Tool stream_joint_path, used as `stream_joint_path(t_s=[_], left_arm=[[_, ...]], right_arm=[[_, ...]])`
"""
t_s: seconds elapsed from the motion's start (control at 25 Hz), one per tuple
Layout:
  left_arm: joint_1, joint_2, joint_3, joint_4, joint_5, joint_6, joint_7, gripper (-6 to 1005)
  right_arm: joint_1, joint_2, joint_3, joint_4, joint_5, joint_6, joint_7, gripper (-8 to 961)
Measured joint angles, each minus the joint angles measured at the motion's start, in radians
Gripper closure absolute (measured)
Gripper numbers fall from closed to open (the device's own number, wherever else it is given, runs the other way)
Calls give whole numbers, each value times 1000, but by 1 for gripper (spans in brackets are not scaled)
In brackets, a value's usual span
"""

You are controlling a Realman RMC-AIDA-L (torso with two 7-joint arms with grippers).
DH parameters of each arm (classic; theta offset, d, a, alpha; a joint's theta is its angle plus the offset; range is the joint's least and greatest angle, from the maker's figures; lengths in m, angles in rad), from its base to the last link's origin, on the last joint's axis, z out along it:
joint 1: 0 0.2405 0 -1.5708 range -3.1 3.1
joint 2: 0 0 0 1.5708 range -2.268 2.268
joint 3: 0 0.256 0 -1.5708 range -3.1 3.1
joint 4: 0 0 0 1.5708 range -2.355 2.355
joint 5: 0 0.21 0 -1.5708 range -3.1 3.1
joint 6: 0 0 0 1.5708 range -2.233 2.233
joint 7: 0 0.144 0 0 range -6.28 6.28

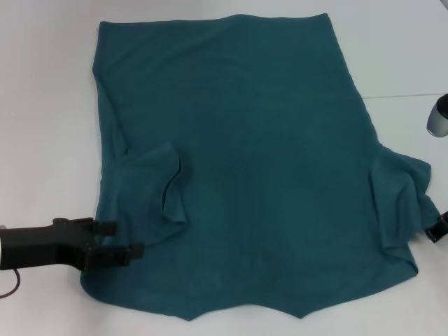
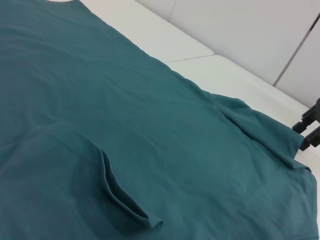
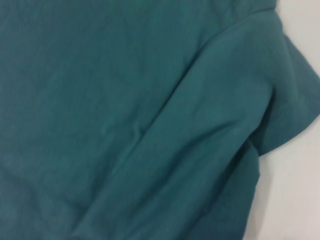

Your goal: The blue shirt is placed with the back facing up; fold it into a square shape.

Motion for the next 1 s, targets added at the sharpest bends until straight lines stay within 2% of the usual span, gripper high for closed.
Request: stream_joint_path(t_s=[0.24, 0.68, 0.88, 1.0], left_arm=[[0, -3, -3, 0, 0, -1, -2, 168], [2, -5, -8, 0, 0, -1, -9, 167], [3, -5, -7, 0, 0, -1, -2, 168], [3, -5, -7, 0, 0, -1, -1, 168]], right_arm=[[-6, 10, 4, -1, 0, 46, -9, 309], [-5, 12, 5, -5, 1, 72, -7, 770], [-8, 16, 5, -43, 1, 93, -6, 931], [-11, 26, -4, -103, 1, 95, -13, 931]])
